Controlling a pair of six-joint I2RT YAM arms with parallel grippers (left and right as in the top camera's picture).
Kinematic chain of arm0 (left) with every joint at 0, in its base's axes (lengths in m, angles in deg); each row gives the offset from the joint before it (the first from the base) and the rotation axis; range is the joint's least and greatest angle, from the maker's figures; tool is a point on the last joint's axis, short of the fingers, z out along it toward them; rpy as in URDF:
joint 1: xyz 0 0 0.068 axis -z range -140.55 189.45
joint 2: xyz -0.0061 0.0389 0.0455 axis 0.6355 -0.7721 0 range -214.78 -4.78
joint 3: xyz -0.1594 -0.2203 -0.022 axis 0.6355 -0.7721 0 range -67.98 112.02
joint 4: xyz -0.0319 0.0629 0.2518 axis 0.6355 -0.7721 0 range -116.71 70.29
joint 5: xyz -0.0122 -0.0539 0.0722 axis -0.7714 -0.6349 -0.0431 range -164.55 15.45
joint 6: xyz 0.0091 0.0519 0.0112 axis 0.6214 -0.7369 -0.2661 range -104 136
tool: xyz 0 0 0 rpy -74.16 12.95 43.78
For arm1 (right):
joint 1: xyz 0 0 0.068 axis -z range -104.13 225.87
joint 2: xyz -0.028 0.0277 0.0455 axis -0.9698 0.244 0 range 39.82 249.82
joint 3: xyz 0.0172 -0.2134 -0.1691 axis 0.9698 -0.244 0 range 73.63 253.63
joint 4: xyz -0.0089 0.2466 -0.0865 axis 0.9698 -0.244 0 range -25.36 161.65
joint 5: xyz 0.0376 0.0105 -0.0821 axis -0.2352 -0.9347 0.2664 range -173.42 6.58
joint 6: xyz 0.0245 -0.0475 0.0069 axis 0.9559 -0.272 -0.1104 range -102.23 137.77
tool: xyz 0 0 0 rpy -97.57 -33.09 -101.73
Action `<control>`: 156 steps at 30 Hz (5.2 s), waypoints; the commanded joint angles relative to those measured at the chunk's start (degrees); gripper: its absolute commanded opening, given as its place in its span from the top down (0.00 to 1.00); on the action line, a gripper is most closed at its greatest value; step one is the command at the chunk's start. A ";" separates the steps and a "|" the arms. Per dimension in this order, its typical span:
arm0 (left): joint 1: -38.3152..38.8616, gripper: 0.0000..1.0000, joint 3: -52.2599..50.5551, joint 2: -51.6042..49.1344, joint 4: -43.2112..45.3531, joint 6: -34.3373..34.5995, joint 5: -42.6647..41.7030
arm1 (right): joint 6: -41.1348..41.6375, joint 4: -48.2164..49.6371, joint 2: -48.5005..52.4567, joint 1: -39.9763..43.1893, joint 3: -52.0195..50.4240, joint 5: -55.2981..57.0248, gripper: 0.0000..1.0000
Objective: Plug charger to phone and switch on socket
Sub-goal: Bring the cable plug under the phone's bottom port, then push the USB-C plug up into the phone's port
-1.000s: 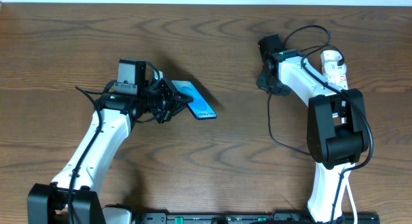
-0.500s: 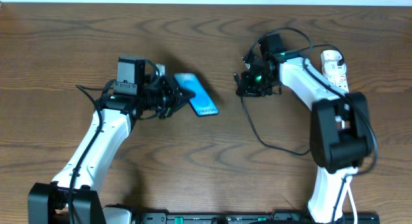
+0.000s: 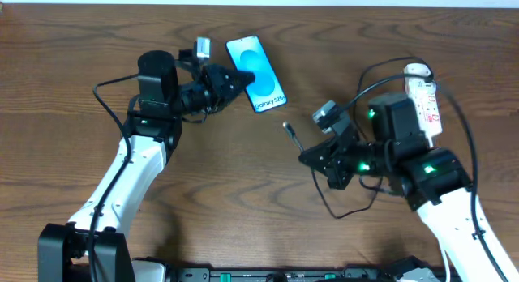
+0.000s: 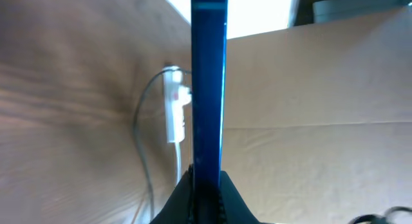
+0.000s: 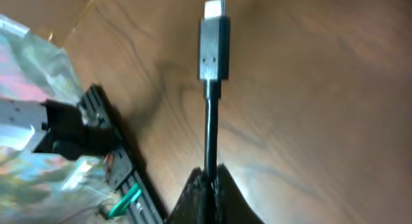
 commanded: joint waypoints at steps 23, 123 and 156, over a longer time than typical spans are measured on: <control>-0.20 0.93 1.38 0.15 4.48 9.20 -4.76 | 25.29 24.39 -0.26 -3.91 -7.82 -2.71 0.99; 3.17 0.93 1.36 0.13 5.07 -11.30 -15.78 | 15.80 34.34 4.24 -15.76 -5.55 29.88 0.99; 4.59 0.93 1.36 0.13 5.03 -12.48 -0.44 | 23.10 20.00 -0.68 -14.12 -5.55 27.56 0.34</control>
